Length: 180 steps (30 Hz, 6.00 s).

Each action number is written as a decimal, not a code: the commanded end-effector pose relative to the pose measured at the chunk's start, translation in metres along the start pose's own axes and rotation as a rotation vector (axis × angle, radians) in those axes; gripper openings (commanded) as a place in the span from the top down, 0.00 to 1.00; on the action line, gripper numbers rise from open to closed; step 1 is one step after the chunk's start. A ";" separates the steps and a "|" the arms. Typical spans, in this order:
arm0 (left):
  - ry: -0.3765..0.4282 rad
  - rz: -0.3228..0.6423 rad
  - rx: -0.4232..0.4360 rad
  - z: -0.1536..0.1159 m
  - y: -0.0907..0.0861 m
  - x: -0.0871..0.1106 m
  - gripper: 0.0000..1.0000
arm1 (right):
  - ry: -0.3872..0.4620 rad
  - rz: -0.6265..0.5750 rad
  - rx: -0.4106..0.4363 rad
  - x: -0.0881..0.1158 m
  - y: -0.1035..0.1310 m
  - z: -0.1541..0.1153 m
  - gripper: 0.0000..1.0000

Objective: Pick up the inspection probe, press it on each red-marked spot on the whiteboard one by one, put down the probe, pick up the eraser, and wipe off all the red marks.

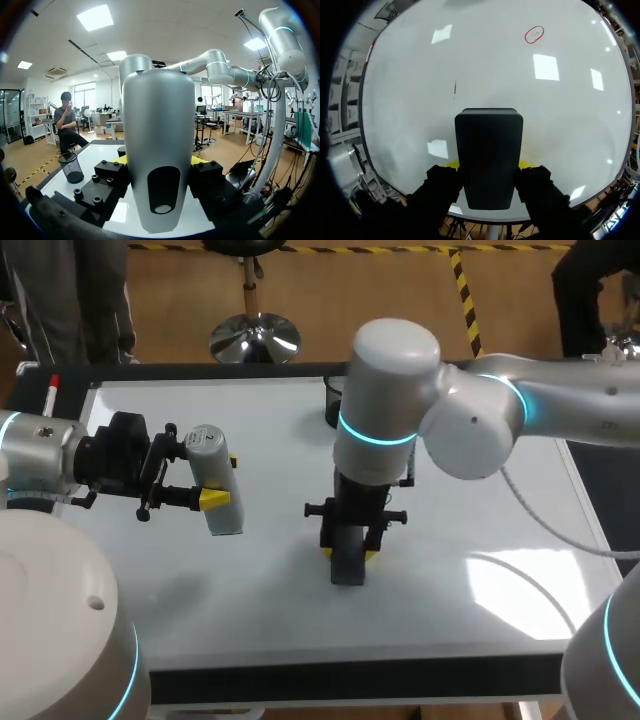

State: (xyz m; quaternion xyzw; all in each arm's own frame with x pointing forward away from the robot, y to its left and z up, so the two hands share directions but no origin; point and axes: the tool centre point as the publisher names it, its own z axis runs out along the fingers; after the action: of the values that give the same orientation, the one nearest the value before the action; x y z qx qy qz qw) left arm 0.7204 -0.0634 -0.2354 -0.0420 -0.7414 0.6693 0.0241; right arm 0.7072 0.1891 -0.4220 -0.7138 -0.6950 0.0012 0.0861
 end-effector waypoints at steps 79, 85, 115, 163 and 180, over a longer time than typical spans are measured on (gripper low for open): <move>0.000 0.002 0.002 0.000 0.000 0.000 1.00 | -0.038 0.047 -0.027 -0.158 -0.001 -0.077 1.00; 0.000 0.002 0.002 0.000 0.000 0.000 1.00 | -0.046 0.043 -0.036 -0.160 0.002 -0.088 1.00; 0.000 0.002 0.002 0.000 0.000 0.000 1.00 | -0.042 0.033 -0.032 -0.161 0.003 -0.094 1.00; 0.059 0.012 0.021 0.078 -0.003 -0.078 1.00 | -0.042 0.033 -0.032 -0.161 0.003 -0.094 1.00; 0.089 0.005 -0.015 0.125 -0.003 -0.108 1.00 | -0.042 0.033 -0.032 -0.161 0.003 -0.094 1.00</move>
State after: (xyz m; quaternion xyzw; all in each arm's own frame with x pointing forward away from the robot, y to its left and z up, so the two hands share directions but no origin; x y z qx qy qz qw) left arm 0.8077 -0.1872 -0.2408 -0.0704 -0.7463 0.6599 0.0512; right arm 0.7160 0.0190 -0.3503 -0.7267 -0.6843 0.0071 0.0598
